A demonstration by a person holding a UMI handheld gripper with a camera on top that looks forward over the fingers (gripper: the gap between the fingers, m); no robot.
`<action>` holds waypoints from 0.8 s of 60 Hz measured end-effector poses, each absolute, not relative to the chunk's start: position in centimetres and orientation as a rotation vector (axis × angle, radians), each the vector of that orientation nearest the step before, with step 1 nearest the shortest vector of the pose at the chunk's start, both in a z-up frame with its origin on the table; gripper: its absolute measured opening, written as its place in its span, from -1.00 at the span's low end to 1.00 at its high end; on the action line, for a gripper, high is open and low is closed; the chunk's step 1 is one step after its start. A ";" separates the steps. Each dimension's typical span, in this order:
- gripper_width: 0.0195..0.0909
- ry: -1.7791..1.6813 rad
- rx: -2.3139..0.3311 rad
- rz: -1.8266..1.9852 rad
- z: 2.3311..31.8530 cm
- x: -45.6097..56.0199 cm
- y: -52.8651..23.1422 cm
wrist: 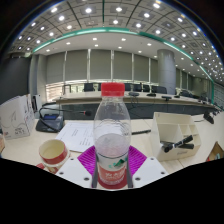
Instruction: Pour water
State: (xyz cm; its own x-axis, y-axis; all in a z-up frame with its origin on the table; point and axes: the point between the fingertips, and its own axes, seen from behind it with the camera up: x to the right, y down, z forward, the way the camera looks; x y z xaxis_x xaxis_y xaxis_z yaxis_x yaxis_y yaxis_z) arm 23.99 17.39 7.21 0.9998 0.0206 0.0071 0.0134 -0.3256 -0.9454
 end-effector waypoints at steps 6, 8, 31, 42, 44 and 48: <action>-0.05 -0.016 -1.914 -0.002 7.4 24.3 16.9; 0.10 -0.010 -1.934 -0.010 6.8 24.3 17.0; 0.86 0.036 -2.082 -0.094 11.7 22.3 6.8; 0.84 0.066 -2.198 -0.057 15.2 17.4 -4.0; 0.85 0.064 -2.216 -0.060 15.8 16.4 -6.1; 0.86 0.044 -2.231 -0.057 17.4 14.9 -10.2</action>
State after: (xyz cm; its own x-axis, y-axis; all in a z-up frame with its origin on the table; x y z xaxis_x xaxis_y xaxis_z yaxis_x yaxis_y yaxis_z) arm 14.89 -10.22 17.37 0.9983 -0.0521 0.0259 -0.0115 -0.6134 -0.7897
